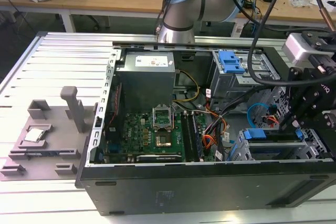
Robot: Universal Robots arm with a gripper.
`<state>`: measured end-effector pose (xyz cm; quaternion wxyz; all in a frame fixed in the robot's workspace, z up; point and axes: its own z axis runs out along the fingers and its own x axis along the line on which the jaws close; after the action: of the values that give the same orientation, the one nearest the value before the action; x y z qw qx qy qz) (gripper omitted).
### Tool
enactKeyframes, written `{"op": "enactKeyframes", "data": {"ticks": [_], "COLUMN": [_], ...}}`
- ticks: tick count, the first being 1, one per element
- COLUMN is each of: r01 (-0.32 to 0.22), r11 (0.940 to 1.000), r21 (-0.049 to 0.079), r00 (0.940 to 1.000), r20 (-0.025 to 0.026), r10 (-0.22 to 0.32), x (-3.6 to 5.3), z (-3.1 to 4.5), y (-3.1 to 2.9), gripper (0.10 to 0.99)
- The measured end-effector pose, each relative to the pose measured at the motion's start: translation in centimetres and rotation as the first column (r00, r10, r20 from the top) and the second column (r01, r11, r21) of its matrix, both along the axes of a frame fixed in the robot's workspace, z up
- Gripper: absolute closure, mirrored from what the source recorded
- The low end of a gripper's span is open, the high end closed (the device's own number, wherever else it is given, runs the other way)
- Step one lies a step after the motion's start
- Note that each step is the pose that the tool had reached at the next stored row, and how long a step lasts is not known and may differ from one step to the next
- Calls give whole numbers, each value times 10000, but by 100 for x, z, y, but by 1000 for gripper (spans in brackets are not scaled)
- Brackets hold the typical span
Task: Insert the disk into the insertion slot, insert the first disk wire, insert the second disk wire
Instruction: 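Insert the first disk wire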
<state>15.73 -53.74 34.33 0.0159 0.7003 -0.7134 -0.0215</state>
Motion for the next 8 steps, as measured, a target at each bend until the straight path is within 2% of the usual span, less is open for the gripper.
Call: {"op": "enactKeyframes", "data": {"ticks": [8], "r01": [0], "r11": [10000], "r21": [-10], "r00": [10000], "r20": [0], "r10": [0], "x": [29], "z": [-71], "y": [-11], "gripper": [918]}}
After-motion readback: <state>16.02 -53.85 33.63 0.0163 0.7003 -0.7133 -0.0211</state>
